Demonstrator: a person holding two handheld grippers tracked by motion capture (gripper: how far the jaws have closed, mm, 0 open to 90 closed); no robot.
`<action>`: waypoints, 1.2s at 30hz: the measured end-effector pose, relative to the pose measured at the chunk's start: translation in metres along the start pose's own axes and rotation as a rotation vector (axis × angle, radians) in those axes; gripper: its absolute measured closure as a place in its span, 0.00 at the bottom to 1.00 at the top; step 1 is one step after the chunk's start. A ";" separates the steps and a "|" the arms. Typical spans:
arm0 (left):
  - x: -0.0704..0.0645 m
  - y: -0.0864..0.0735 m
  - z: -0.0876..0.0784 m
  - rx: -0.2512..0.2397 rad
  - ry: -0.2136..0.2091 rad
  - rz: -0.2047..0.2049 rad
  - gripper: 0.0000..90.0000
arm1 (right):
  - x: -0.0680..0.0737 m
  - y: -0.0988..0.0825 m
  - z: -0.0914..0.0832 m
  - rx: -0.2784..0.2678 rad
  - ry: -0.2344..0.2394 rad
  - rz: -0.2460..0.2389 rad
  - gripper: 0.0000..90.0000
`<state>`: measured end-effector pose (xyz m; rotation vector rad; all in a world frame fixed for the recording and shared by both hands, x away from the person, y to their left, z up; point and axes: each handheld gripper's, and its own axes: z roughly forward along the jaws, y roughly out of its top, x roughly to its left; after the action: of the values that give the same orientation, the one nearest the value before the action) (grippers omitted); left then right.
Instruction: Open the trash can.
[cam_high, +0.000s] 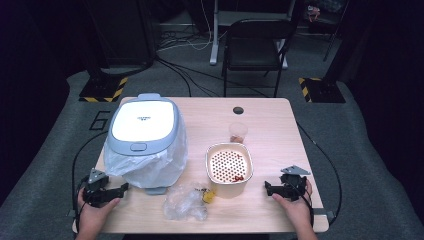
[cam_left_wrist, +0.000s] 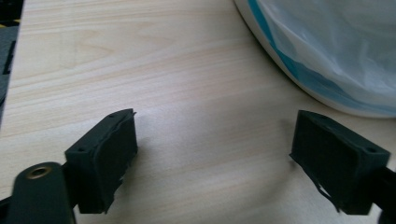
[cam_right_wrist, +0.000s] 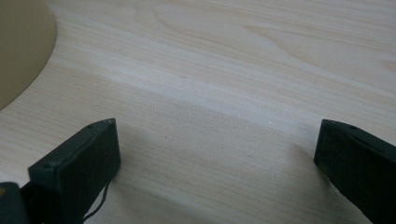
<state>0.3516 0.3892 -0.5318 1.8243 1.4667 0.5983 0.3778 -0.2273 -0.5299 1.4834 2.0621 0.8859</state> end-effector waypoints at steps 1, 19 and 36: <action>0.000 0.000 0.000 0.011 0.002 0.003 0.16 | 0.000 0.000 0.000 -0.001 -0.002 0.001 0.02; -0.003 0.000 -0.001 0.004 0.036 0.029 0.30 | 0.012 0.014 -0.030 -0.041 0.057 0.013 0.56; -0.004 0.001 0.000 0.001 0.051 0.021 0.30 | 0.060 0.115 -0.073 -0.128 0.258 -0.091 0.63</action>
<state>0.3516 0.3851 -0.5305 1.8394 1.4829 0.6588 0.3849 -0.1633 -0.3959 1.2535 2.1864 1.2013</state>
